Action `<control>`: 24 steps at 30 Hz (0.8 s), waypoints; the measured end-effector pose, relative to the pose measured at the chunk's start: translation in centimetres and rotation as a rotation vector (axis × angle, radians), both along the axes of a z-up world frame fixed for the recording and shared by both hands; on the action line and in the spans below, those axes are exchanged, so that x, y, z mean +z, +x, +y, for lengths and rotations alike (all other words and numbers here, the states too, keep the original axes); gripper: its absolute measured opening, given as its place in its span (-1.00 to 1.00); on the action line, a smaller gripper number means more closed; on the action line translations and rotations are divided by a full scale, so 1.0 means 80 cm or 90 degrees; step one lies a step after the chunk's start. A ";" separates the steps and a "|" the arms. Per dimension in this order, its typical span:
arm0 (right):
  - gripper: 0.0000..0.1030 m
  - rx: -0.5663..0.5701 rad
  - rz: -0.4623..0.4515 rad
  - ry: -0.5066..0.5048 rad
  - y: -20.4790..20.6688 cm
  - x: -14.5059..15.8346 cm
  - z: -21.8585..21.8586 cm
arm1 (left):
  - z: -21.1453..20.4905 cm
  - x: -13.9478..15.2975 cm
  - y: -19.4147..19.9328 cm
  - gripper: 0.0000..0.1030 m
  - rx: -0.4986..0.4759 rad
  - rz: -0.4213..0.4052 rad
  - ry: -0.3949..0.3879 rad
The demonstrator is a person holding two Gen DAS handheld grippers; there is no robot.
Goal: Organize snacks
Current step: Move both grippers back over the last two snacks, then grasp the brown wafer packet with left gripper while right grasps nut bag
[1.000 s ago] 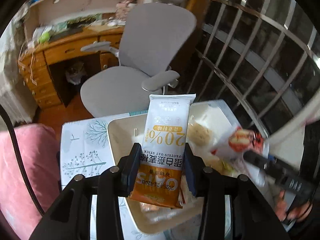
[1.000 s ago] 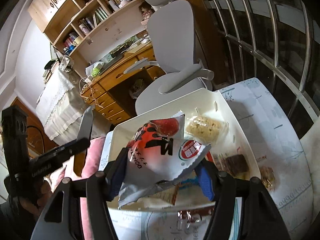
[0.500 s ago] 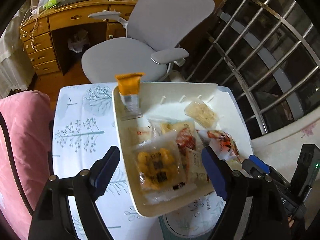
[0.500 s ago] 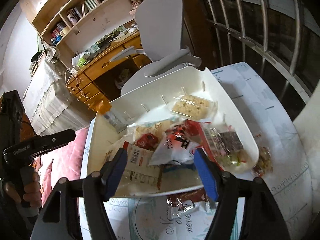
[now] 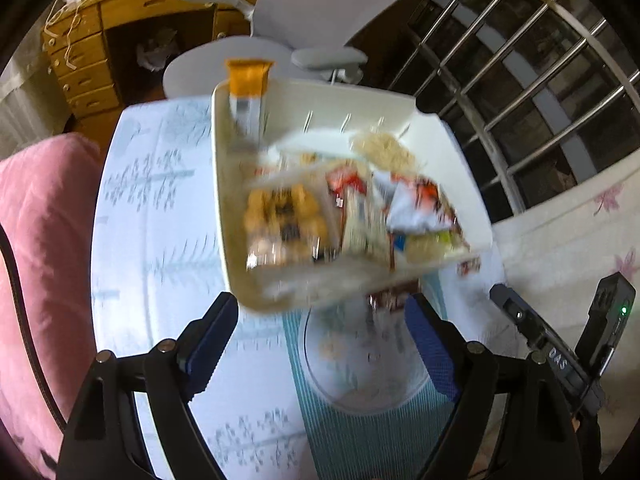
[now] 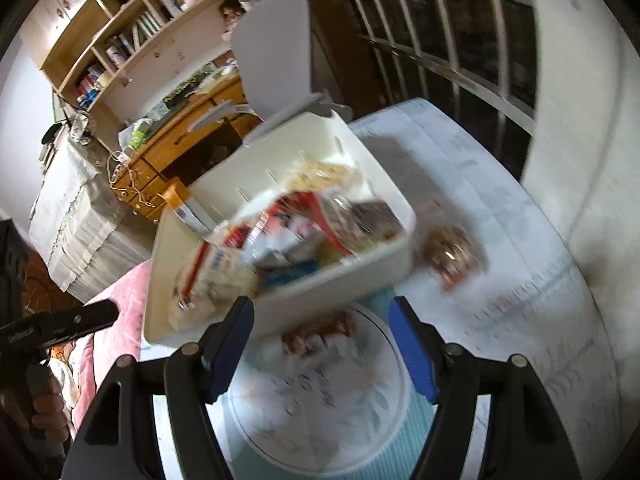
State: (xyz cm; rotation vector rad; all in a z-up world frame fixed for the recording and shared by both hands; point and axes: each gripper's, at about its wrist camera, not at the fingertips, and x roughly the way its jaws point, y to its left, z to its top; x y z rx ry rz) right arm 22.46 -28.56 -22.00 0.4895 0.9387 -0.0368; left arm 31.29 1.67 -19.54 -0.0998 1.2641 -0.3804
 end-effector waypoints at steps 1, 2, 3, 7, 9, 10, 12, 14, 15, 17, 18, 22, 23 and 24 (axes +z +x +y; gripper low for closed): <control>0.36 -0.003 0.008 -0.002 -0.007 -0.004 -0.005 | -0.001 -0.001 -0.010 0.64 0.002 0.005 0.010; 0.36 -0.003 0.015 -0.004 -0.010 -0.007 -0.008 | -0.002 -0.003 -0.019 0.65 0.005 0.013 0.017; 0.36 -0.001 0.024 -0.008 -0.015 -0.009 -0.012 | -0.004 -0.005 -0.025 0.65 0.006 0.019 0.019; 0.36 0.010 0.036 -0.018 -0.026 -0.015 -0.024 | -0.017 -0.012 -0.050 0.70 0.016 0.036 0.036; 0.36 0.029 0.040 -0.025 -0.026 -0.017 -0.030 | -0.025 -0.015 -0.058 0.70 0.026 0.042 0.039; 0.36 0.038 0.039 -0.026 -0.026 -0.017 -0.033 | -0.031 -0.016 -0.062 0.70 0.033 0.044 0.037; 0.36 0.060 0.036 -0.034 -0.023 -0.016 -0.039 | -0.042 -0.020 -0.068 0.72 0.043 0.046 0.037; 0.36 0.084 0.030 -0.052 -0.022 -0.014 -0.041 | -0.057 -0.026 -0.075 0.75 0.057 0.045 0.042; 0.36 0.101 0.023 -0.068 -0.021 -0.012 -0.044 | -0.062 -0.029 -0.076 0.75 0.062 0.046 0.044; 0.36 0.124 0.014 -0.090 -0.021 -0.010 -0.045 | -0.075 -0.036 -0.079 0.75 0.079 0.048 0.045; 0.36 0.134 0.011 -0.100 -0.021 -0.010 -0.047 | -0.082 -0.039 -0.080 0.75 0.088 0.047 0.043; 0.36 0.178 0.013 -0.132 -0.016 -0.013 -0.058 | -0.106 -0.056 -0.082 0.75 0.121 0.045 0.037; 0.36 0.189 0.011 -0.140 -0.015 -0.014 -0.060 | -0.111 -0.060 -0.082 0.75 0.128 0.043 0.035; 0.36 0.197 0.009 -0.147 -0.014 -0.015 -0.061 | -0.115 -0.064 -0.082 0.75 0.136 0.040 0.034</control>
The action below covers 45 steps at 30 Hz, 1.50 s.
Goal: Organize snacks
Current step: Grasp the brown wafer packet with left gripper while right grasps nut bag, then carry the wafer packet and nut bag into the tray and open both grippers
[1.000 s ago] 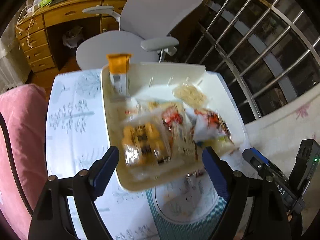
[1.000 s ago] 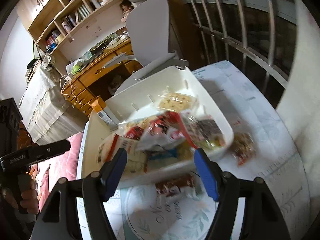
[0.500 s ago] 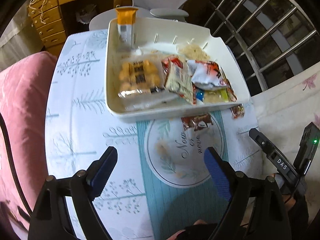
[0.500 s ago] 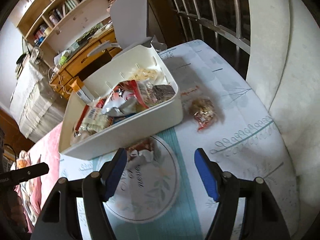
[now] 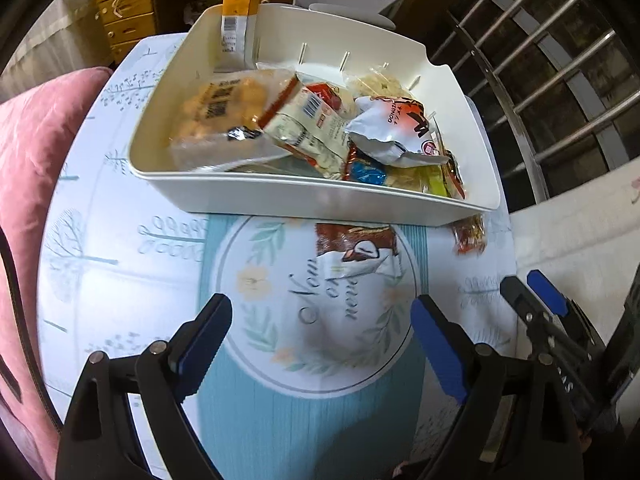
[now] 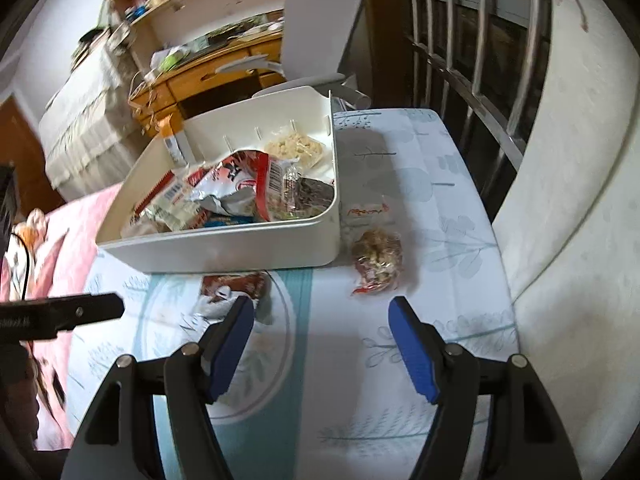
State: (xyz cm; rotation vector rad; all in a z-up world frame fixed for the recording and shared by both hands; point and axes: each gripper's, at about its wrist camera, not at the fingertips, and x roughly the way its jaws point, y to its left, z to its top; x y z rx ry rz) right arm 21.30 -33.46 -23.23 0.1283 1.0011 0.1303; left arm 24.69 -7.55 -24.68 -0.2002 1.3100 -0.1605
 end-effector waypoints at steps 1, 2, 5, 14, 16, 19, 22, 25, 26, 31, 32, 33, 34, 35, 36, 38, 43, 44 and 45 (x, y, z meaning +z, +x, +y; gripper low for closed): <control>0.36 0.015 -0.004 -0.013 0.002 -0.002 -0.002 | -0.005 -0.005 0.000 0.75 0.006 -0.004 0.000; 0.36 0.026 -0.008 -0.021 0.003 -0.004 -0.002 | -0.009 -0.009 0.001 0.75 0.010 -0.006 -0.001; 0.36 0.047 -0.027 -0.052 0.007 -0.014 -0.007 | -0.024 -0.027 0.005 0.75 0.012 -0.014 0.002; 0.35 0.061 -0.078 -0.098 0.031 -0.060 -0.029 | -0.054 -0.075 0.022 0.75 0.050 -0.051 0.016; 0.35 0.059 -0.086 -0.102 0.037 -0.071 -0.031 | -0.061 -0.085 0.028 0.75 0.051 -0.049 0.022; 0.35 0.062 -0.096 -0.095 0.044 -0.082 -0.031 | -0.067 -0.100 0.038 0.75 0.060 -0.033 0.012; 0.29 0.081 -0.100 -0.102 0.049 -0.094 -0.027 | -0.075 -0.111 0.045 0.75 0.062 -0.033 0.030; 0.22 0.103 -0.105 -0.112 0.053 -0.103 -0.023 | -0.087 -0.117 0.051 0.75 0.051 -0.049 0.055; 0.22 0.106 -0.105 -0.115 0.054 -0.105 -0.023 | -0.091 -0.118 0.053 0.75 0.048 -0.054 0.064; 0.15 0.121 -0.115 -0.130 0.056 -0.110 -0.017 | -0.113 -0.123 0.056 0.72 0.036 -0.077 0.116; 0.13 0.128 -0.114 -0.142 0.058 -0.112 -0.014 | -0.120 -0.125 0.056 0.71 0.028 -0.078 0.135; 0.12 0.131 -0.115 -0.155 0.059 -0.114 -0.012 | -0.129 -0.127 0.058 0.69 0.019 -0.077 0.159; 0.12 0.130 -0.117 -0.157 0.060 -0.114 -0.012 | -0.135 -0.128 0.058 0.62 0.013 -0.080 0.168; 0.12 0.129 -0.116 -0.153 0.061 -0.114 -0.013 | -0.138 -0.127 0.059 0.52 0.015 -0.086 0.164; 0.09 0.127 -0.115 -0.149 0.062 -0.114 -0.014 | -0.140 -0.126 0.060 0.50 0.020 -0.090 0.164; 0.05 0.122 -0.114 -0.142 0.064 -0.113 -0.018 | -0.143 -0.125 0.061 0.36 0.026 -0.096 0.165; 0.00 0.121 -0.115 -0.137 0.064 -0.113 -0.020 | -0.143 -0.120 0.061 0.12 0.022 -0.102 0.164; 0.00 0.119 -0.114 -0.135 0.063 -0.112 -0.020 | -0.144 -0.119 0.062 0.05 0.021 -0.100 0.162; -0.02 0.116 -0.111 -0.133 0.063 -0.112 -0.021 | -0.142 -0.118 0.068 0.00 0.022 -0.098 0.158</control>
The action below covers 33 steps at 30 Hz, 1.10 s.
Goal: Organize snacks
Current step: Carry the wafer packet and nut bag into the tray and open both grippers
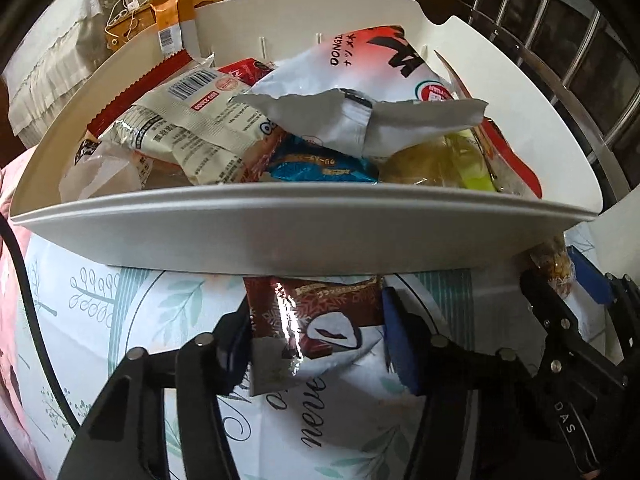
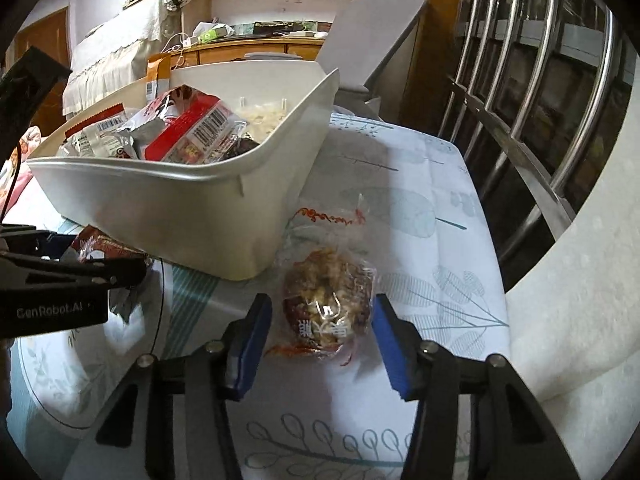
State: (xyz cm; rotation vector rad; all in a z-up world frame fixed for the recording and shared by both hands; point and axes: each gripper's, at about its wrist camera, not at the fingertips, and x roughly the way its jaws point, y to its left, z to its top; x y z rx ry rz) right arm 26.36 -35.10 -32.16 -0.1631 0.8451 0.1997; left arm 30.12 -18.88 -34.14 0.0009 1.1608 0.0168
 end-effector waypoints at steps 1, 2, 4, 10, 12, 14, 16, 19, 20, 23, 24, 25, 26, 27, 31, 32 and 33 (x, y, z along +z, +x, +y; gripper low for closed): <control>-0.04 -0.004 0.004 0.002 0.001 0.001 0.000 | 0.002 -0.002 0.002 -0.09 0.001 0.004 -0.007; -0.04 -0.007 0.008 0.004 0.001 0.002 -0.001 | 0.005 -0.001 0.001 -0.10 0.001 0.009 -0.007; -0.07 -0.014 0.023 0.015 0.003 0.004 -0.003 | 0.008 0.000 0.002 -0.13 -0.005 0.029 -0.002; -0.10 -0.047 0.065 0.039 0.003 0.014 -0.012 | 0.024 0.004 -0.010 -0.17 0.021 0.092 -0.019; -0.10 -0.055 0.067 0.043 0.001 0.021 -0.014 | 0.031 0.005 -0.016 -0.17 0.029 0.118 -0.034; -0.10 -0.062 0.065 0.043 -0.003 0.033 -0.016 | 0.038 0.008 -0.026 -0.18 0.037 0.142 -0.044; -0.10 -0.065 0.056 0.037 -0.007 0.048 -0.016 | 0.043 0.010 -0.033 -0.18 0.033 0.167 -0.053; -0.10 -0.075 0.041 0.042 -0.010 0.074 -0.018 | 0.050 0.019 -0.044 -0.18 0.018 0.194 -0.059; -0.10 -0.078 0.035 0.043 -0.012 0.082 -0.018 | 0.051 0.023 -0.047 -0.18 0.012 0.198 -0.056; -0.10 -0.089 0.008 0.045 -0.018 0.109 -0.019 | 0.057 0.042 -0.059 -0.17 -0.009 0.205 -0.052; -0.10 -0.093 0.000 0.046 -0.019 0.116 -0.020 | 0.060 0.048 -0.061 -0.17 -0.015 0.208 -0.052; -0.10 -0.097 -0.009 0.047 -0.021 0.125 -0.020 | 0.065 0.055 -0.066 -0.17 -0.023 0.210 -0.055; -0.10 -0.103 -0.021 0.048 -0.023 0.136 -0.020 | 0.069 0.063 -0.068 -0.17 -0.029 0.210 -0.058; -0.10 -0.105 -0.027 0.049 -0.023 0.142 -0.020 | 0.072 0.074 -0.068 -0.17 -0.038 0.210 -0.060; -0.10 -0.110 -0.060 0.061 -0.025 0.172 -0.016 | 0.095 0.114 -0.059 -0.17 -0.059 0.201 -0.063; -0.10 -0.109 -0.068 0.064 -0.026 0.179 -0.013 | 0.102 0.124 -0.064 -0.17 -0.064 0.195 -0.062; -0.10 -0.109 -0.072 0.066 -0.026 0.185 -0.011 | 0.105 0.134 -0.059 -0.17 -0.070 0.190 -0.060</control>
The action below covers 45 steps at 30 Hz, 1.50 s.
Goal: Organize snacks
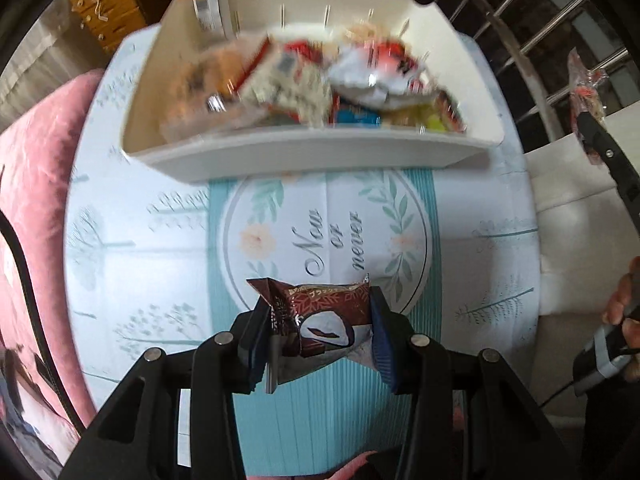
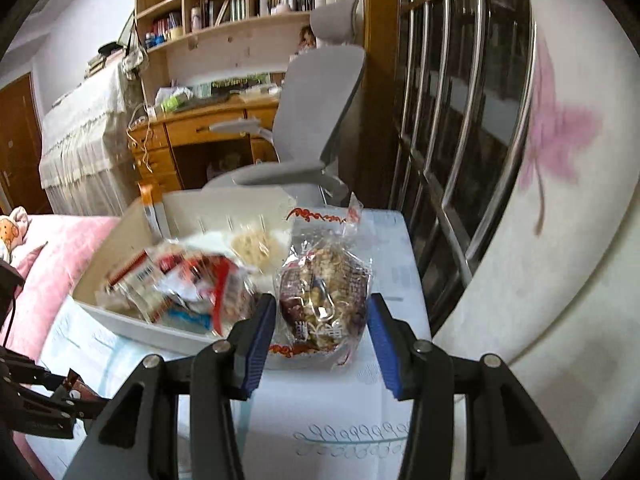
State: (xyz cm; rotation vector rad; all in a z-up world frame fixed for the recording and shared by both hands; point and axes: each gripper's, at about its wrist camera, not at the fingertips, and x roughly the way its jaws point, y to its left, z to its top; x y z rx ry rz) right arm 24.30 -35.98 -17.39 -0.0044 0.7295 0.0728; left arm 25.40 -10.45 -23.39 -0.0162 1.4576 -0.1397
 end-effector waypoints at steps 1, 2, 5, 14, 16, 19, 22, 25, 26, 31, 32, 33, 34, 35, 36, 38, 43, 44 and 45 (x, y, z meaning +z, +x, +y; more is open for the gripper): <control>-0.10 0.001 -0.007 0.006 0.001 0.007 0.003 | 0.002 0.010 0.003 -0.16 -0.007 -0.005 0.000; -0.09 0.001 -0.011 0.011 0.001 0.012 0.006 | 0.003 0.018 0.004 -0.16 -0.014 -0.009 -0.001; -0.09 0.004 -0.024 0.021 0.003 0.026 0.018 | 0.011 0.048 0.018 -0.15 -0.038 -0.034 -0.004; -0.09 0.031 -0.038 0.038 0.016 0.050 0.067 | 0.034 0.109 0.089 -0.13 -0.061 -0.127 0.001; -0.09 0.039 -0.038 0.038 0.019 0.052 0.079 | 0.039 0.121 0.105 -0.13 -0.060 -0.146 -0.002; -0.08 0.049 -0.037 0.044 0.025 0.057 0.095 | 0.047 0.134 0.129 -0.13 -0.055 -0.175 -0.008; -0.08 0.054 -0.038 0.055 0.029 0.060 0.112 | 0.053 0.142 0.152 -0.13 -0.044 -0.201 -0.022; -0.07 0.054 -0.041 0.061 0.033 0.060 0.129 | 0.058 0.147 0.172 -0.13 -0.039 -0.225 -0.039; -0.06 0.053 -0.043 0.065 0.034 0.060 0.134 | 0.058 0.147 0.177 -0.10 -0.040 -0.229 -0.044; 0.26 0.053 -0.035 0.074 0.040 0.052 0.154 | 0.060 0.131 0.195 0.34 -0.040 -0.225 -0.069; 0.34 0.048 -0.026 0.064 0.040 0.048 0.158 | 0.059 0.125 0.197 0.40 -0.041 -0.214 -0.066; 0.42 0.041 -0.019 0.054 0.039 0.045 0.160 | 0.059 0.118 0.199 0.42 -0.040 -0.202 -0.057; 0.43 0.032 -0.014 0.048 0.037 0.042 0.163 | 0.059 0.113 0.198 0.45 -0.039 -0.195 -0.054; 0.43 0.027 -0.008 0.049 0.034 0.039 0.163 | 0.059 0.108 0.197 0.49 -0.037 -0.187 -0.052; 0.45 0.024 -0.003 0.051 0.032 0.038 0.162 | 0.060 0.103 0.195 0.53 -0.035 -0.178 -0.053; 0.49 0.010 0.016 0.051 0.027 0.032 0.158 | 0.063 0.093 0.186 0.60 -0.027 -0.162 -0.052; 0.52 -0.015 0.066 0.065 0.012 0.020 0.142 | 0.071 0.074 0.148 0.68 0.000 -0.141 -0.031; 0.53 -0.016 0.075 0.070 0.010 0.017 0.138 | 0.072 0.069 0.138 0.69 0.006 -0.138 -0.022; 0.53 -0.016 0.090 0.077 0.004 0.013 0.132 | 0.073 0.064 0.126 0.70 0.013 -0.133 -0.015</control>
